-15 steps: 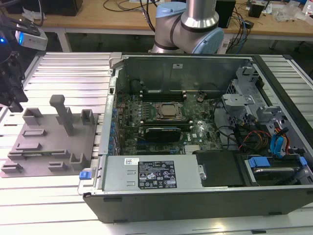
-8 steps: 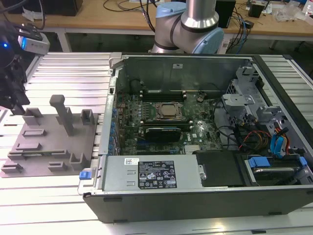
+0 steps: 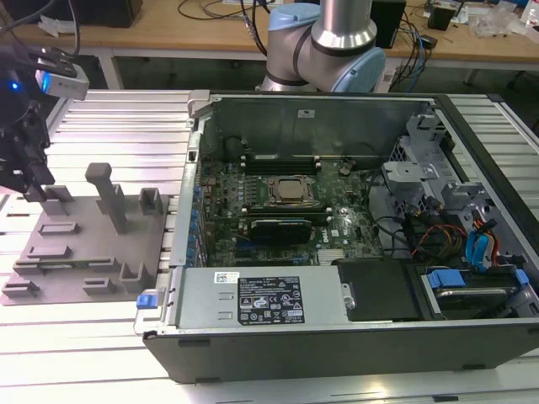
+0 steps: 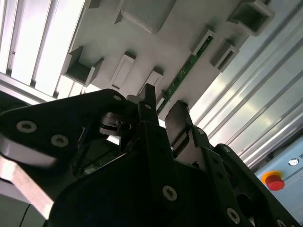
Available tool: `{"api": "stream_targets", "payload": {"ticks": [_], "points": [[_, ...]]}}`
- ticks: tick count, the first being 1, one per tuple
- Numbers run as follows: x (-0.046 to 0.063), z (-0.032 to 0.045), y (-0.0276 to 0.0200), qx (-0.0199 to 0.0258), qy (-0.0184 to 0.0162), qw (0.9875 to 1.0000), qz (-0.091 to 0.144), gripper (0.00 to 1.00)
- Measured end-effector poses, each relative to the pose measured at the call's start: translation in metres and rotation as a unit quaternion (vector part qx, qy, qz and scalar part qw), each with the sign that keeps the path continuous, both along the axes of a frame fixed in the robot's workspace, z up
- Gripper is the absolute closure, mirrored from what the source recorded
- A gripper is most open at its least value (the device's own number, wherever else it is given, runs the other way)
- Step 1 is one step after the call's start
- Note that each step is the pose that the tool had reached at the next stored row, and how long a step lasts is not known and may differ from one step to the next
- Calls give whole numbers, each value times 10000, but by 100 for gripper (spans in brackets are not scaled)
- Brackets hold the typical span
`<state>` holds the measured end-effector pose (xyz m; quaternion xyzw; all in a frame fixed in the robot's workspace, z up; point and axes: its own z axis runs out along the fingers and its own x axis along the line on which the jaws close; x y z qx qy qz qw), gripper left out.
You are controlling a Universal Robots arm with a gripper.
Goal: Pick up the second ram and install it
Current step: 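Pick up the second ram and move it above second insertion slot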
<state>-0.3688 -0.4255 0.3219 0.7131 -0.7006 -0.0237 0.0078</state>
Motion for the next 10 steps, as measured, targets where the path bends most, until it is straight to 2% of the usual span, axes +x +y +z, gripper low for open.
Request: {"api": "stream_targets", "payload": {"ticks": [10], "points": [[7,-134,0,0,0,10000,11,66]]}}
